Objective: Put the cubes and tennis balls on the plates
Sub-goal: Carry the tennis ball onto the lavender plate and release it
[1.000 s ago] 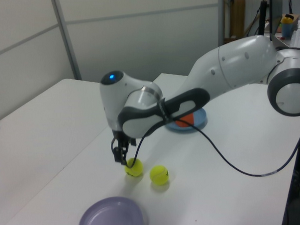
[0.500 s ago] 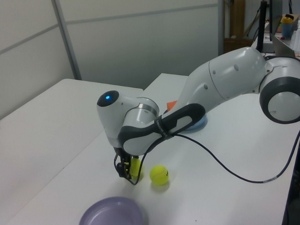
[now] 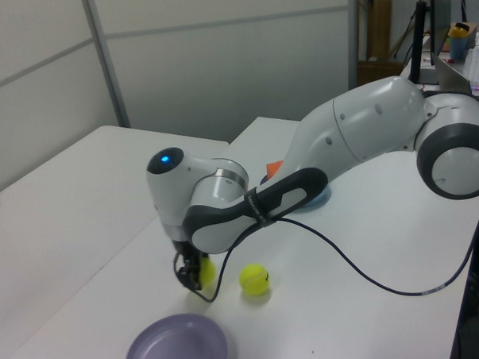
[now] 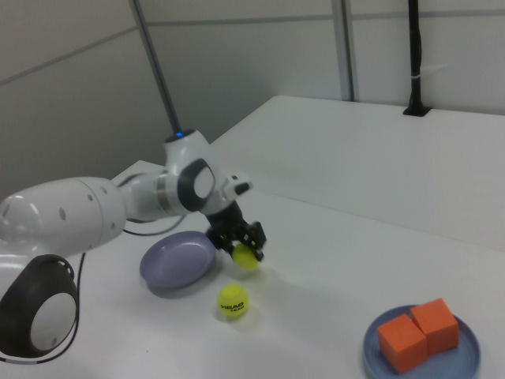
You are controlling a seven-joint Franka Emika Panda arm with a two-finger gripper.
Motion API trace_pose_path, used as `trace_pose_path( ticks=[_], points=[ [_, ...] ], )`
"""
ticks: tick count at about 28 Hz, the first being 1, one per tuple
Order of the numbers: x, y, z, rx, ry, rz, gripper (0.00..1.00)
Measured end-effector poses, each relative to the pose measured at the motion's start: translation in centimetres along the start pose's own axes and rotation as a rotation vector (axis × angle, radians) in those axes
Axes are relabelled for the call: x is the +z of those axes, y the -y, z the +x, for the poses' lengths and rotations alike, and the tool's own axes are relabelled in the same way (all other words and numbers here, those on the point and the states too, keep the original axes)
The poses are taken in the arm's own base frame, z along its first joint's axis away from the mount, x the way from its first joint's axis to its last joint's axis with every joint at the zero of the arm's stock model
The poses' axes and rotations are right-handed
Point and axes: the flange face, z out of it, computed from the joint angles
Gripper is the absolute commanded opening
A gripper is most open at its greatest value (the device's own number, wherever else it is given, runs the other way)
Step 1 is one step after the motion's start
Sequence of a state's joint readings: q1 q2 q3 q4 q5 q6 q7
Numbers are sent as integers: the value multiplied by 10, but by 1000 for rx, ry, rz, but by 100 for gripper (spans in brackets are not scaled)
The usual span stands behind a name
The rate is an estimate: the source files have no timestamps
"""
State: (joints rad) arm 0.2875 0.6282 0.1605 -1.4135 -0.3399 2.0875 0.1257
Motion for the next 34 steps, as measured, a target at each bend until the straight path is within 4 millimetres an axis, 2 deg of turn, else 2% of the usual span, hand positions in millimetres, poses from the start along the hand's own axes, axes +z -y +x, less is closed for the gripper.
trace_pose_path(
  ticks=[5, 7, 8, 9, 11, 13, 16, 17, 18, 19, 26, 34],
  points=[
    [-49, 48, 6, -35, -73, 48, 0],
    [-62, 66, 5, -45, -87, 64, 19],
    [-68, 78, 4, -49, -94, 74, 21],
    [-71, 85, 3, -54, -96, 79, 26],
    [-73, 102, 1, -67, -94, 84, 46],
    [-69, 118, -4, -78, -83, 83, 46],
    [-62, 132, -8, -87, -69, 79, 47],
    [-59, 136, -9, -88, -63, 78, 62],
    [-55, 140, -11, -89, -57, 77, 84],
    [-53, 143, -11, -90, -53, 76, 100],
    [-51, 150, -13, -68, -49, 75, 100],
    [-68, 142, -23, -59, 44, 30, 100]
  ],
)
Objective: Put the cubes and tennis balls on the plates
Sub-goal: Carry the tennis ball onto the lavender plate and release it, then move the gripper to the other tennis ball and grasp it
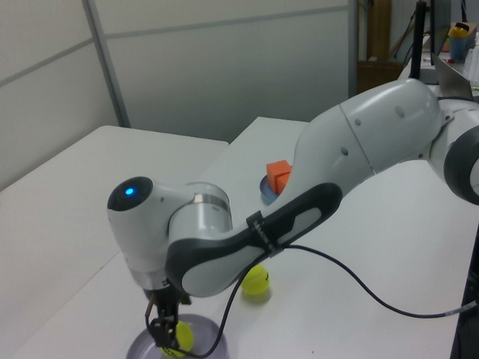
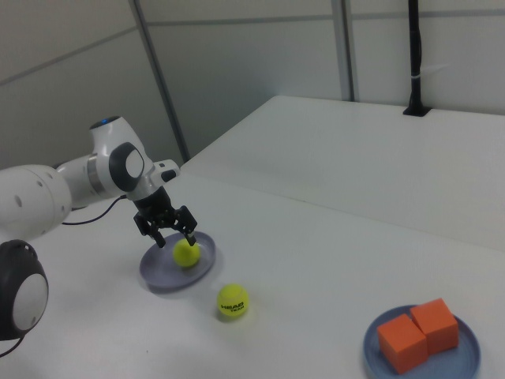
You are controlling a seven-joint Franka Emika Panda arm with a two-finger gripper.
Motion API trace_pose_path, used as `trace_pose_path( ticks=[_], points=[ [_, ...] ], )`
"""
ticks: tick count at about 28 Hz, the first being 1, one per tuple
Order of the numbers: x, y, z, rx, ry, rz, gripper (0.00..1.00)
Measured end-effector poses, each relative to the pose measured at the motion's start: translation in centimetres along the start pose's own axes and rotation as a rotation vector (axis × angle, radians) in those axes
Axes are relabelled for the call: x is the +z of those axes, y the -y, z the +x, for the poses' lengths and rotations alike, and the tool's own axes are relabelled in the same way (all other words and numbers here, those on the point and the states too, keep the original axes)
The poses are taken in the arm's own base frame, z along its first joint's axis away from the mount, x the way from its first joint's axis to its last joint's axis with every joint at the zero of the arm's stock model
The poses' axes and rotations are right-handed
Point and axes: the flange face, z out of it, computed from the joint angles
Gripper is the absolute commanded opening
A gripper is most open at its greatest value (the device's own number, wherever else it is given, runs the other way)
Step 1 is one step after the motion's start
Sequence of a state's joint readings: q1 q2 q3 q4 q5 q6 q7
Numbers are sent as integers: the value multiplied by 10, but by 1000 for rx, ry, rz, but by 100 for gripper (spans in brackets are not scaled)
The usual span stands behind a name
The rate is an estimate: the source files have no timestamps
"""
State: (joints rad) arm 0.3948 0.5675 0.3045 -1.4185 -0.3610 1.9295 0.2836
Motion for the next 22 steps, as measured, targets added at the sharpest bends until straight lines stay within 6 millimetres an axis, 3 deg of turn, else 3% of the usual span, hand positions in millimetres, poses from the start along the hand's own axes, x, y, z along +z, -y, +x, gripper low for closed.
trace_pose_path(
  ticks=[7, 17, 22],
  points=[
    [2, -24, -27, -24, 215, -85, 100],
    [49, -101, -37, 16, 337, -143, 100],
    [72, -121, -39, 26, 373, -173, 100]
  ],
)
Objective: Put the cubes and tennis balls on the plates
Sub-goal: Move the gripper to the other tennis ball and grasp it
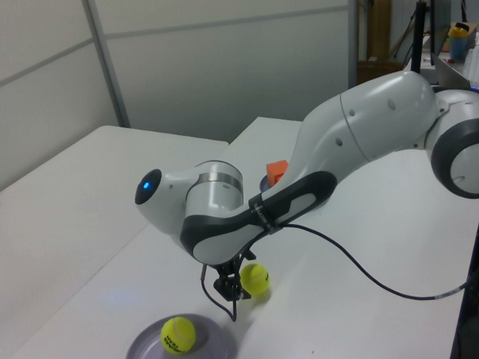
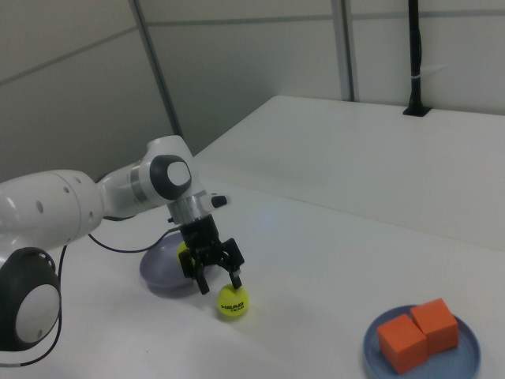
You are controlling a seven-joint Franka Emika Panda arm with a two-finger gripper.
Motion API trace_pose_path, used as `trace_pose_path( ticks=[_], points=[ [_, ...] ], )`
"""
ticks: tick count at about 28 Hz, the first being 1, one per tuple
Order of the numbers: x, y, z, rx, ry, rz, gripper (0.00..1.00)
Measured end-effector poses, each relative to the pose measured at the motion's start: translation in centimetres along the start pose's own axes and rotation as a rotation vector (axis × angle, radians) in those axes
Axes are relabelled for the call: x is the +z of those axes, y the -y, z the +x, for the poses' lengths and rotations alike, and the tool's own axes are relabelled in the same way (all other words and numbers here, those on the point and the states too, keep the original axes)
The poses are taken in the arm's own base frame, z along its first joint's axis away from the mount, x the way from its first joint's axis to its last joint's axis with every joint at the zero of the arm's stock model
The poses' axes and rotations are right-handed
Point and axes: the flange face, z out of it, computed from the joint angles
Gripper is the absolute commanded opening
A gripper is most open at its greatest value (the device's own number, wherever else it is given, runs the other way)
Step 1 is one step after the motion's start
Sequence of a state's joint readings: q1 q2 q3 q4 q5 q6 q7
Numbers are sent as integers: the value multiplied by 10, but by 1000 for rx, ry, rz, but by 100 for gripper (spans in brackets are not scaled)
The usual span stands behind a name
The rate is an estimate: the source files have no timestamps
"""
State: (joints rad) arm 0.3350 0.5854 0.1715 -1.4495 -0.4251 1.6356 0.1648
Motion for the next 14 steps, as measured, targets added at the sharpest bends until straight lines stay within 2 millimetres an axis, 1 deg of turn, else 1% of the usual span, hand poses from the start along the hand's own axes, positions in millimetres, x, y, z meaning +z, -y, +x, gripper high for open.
trace_pose_path(
  ticks=[5, 6, 7, 8, 10, 14],
  points=[
    [17, -2, 4, -3, 26, -21, 99],
    [21, -3, 4, -3, 32, -26, 92],
    [24, -3, 4, -4, 37, -29, 77],
    [26, -4, 4, -4, 42, -32, 57],
    [31, -4, 3, -13, 50, -36, 0],
    [33, -3, 3, -35, 55, -36, 0]
  ],
)
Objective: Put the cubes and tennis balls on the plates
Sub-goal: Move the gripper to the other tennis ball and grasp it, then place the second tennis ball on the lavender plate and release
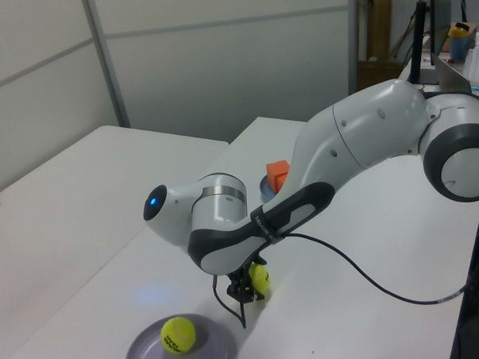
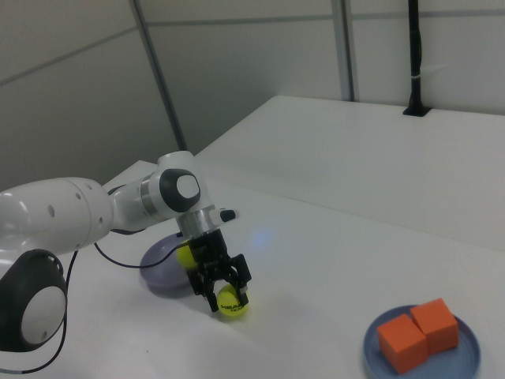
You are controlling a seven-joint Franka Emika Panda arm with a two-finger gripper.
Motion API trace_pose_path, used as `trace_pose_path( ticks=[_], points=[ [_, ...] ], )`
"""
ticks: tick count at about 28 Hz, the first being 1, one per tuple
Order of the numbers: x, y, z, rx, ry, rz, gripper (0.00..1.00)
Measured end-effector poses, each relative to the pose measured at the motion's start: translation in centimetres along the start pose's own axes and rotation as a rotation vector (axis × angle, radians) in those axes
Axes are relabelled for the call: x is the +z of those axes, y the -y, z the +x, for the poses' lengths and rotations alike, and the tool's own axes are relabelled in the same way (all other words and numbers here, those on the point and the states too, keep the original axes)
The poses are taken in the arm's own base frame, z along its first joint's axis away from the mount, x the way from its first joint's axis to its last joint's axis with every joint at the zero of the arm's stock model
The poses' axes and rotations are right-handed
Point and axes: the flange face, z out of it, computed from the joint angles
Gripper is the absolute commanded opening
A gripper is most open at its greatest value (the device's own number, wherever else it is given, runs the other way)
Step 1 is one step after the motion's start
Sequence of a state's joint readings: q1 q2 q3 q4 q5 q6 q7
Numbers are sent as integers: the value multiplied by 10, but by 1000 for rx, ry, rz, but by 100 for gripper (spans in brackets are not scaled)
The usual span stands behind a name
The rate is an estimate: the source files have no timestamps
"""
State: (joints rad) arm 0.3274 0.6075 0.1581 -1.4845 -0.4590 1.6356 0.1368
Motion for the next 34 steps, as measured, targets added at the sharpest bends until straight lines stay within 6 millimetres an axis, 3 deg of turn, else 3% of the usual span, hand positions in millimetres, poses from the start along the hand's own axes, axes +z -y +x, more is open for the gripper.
trace_pose_path(
  ticks=[5, 10, 14, 20, 23, 24, 27, 34],
  points=[
    [-9, -2, 0, 2, -20, 3, 0],
    [-53, 6, -2, -10, -103, 35, 0],
    [-95, 34, -11, -56, -176, 52, 0],
    [-122, 81, -14, -95, -266, 67, 5],
    [-124, 102, -9, -80, -324, 83, 24],
    [-124, 108, -7, -75, -338, 89, 35],
    [-120, 126, -3, -70, -363, 98, 100],
    [-118, 152, -3, -62, -365, 102, 100]
  ],
)
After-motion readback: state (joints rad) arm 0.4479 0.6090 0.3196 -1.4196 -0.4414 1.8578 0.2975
